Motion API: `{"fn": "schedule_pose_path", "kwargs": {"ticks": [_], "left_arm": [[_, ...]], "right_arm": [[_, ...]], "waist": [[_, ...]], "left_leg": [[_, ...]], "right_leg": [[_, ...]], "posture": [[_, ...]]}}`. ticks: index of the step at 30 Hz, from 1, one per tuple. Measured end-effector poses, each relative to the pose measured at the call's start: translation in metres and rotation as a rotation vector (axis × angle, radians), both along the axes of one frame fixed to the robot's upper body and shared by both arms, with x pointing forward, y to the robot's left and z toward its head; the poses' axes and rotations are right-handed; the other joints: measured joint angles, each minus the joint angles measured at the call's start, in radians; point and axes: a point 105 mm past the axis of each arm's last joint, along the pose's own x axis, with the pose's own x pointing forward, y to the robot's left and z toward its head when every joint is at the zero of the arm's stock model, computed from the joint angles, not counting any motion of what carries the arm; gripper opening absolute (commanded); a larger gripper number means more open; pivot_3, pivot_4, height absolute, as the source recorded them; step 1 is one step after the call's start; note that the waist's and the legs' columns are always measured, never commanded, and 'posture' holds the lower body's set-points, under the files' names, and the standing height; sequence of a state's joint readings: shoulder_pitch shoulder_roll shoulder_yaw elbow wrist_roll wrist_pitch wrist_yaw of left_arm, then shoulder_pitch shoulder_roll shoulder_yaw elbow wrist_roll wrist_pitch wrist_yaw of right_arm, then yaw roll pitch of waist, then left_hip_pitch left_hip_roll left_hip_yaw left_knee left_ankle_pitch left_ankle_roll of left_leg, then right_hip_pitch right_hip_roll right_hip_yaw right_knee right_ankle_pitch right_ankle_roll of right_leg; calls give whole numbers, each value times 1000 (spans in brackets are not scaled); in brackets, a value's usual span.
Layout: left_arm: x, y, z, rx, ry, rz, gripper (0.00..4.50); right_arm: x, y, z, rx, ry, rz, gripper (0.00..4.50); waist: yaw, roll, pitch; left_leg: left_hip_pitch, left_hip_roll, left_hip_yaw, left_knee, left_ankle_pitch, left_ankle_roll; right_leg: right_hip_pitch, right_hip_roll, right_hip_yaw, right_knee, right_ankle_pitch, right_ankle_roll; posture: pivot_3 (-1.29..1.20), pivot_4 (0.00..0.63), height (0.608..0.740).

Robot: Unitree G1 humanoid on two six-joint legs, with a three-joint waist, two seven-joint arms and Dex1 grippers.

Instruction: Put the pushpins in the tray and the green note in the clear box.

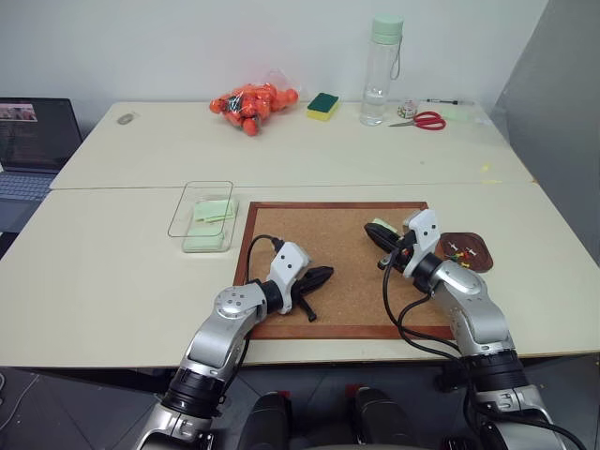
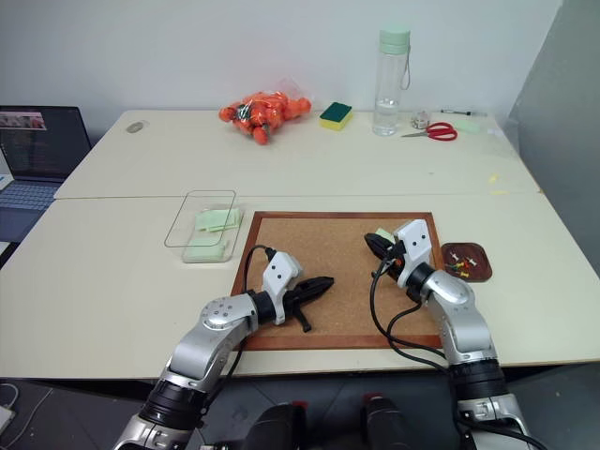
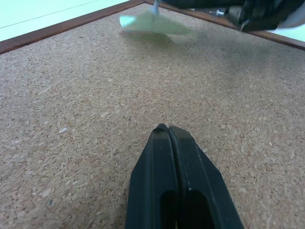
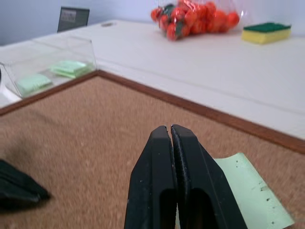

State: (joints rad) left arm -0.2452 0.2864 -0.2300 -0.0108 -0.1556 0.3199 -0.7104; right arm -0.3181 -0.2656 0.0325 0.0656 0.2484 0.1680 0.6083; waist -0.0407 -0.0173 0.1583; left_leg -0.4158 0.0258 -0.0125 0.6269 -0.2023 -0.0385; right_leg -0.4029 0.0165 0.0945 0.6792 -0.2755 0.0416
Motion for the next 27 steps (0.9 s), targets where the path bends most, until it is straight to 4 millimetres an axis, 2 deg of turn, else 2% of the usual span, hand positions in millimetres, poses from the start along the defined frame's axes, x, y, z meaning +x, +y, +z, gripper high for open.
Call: {"fn": "schedule_pose_path", "kwargs": {"ticks": [3, 8, 13, 18, 23, 27], "left_arm": [[0, 0, 0, 0, 1, 0, 0], [0, 0, 1, 2, -17, -2, 0], [4, 3, 4, 11, -65, -8, 826], [16, 25, 12, 48, -95, -14, 1825], [26, 18, 44, 56, -235, -108, 2805], [29, 14, 62, 97, -389, -199, 2805]], "right_arm": [[-3, -1, -7, 1, 29, -5, 8], [-6, 0, 1, 0, 9, 5, 8], [-11, -3, 5, -8, 27, 23, 0], [-17, -8, 16, -22, 27, 68, 0], [-26, -7, 22, -44, 62, 141, 0], [-34, -2, 28, -22, 112, 219, 0]], "waist": [[0, 0, 0], [1, 0, 0], [2, 0, 0], [-7, -2, 3], [-6, -4, 4], [-5, -5, 5]], "left_leg": [[0, 0, 0, 0, 0, 0], [0, 0, 0, 0, 0, 0], [0, 0, 0, 0, 0, 0], [-1, 0, 0, -1, 0, 0], [-3, 0, -1, -1, 0, 0], [-3, 0, -1, -1, 0, 0]], "right_leg": [[0, 0, 0, 0, 0, 0], [0, 0, 0, 0, 0, 0], [0, 0, 0, 0, 0, 0], [-2, 2, -1, 0, -1, -1], [-3, 2, -2, -1, -1, -2], [-3, 2, -2, -1, -1, -2]], "posture": [[0, 150, 740], [0, 150, 740], [0, 150, 740], [0, 150, 740], [0, 150, 740], [0, 150, 740]]}}
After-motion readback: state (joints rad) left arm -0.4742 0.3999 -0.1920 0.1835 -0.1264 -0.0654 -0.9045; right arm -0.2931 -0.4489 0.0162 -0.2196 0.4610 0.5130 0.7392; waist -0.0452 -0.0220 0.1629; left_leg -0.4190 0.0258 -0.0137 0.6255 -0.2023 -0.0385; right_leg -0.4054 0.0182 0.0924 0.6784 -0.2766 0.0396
